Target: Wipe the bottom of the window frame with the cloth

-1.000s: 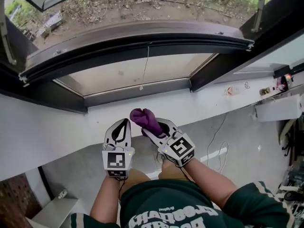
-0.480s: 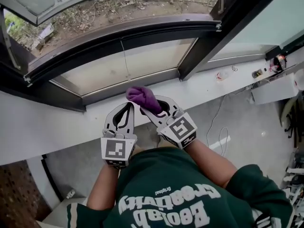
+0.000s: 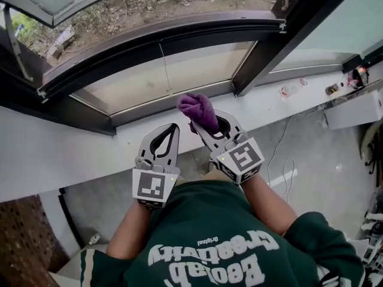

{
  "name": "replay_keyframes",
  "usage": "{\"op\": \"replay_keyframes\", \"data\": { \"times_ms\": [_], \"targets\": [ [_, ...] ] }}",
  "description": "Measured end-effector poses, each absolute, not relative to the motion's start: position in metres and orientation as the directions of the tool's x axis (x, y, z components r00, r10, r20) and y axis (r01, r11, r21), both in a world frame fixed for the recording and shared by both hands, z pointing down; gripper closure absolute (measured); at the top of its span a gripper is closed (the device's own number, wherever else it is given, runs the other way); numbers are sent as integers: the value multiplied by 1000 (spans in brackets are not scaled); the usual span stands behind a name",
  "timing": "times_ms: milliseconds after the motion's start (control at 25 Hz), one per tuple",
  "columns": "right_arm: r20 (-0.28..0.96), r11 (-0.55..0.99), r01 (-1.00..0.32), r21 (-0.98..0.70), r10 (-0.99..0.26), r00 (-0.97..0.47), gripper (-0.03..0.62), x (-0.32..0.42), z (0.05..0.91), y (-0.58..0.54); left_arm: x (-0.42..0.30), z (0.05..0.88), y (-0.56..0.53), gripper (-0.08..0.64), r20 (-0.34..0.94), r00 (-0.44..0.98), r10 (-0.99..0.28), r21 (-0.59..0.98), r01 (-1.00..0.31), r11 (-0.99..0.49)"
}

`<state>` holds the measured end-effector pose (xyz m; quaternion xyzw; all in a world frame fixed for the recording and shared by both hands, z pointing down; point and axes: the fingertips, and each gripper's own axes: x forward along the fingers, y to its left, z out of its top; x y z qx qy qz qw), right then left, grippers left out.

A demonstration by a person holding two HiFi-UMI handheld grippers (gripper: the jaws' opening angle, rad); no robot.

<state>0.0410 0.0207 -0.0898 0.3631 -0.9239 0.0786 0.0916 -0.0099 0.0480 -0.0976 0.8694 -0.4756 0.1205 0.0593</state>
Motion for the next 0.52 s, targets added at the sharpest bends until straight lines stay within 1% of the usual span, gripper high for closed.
{"op": "replay_keyframes", "data": {
  "times_ms": [320,520],
  "targets": [
    [217,725,-688,-44,-665,-715,477,59,-95,7,-9,-102,25,551,273,477,-836,-53,-860,-508],
    [210,743,-669,-13,-652,-728,477,76,-101,0,12,-99,17,551,268,470,-841,-65,-862,-502]
  ]
}}
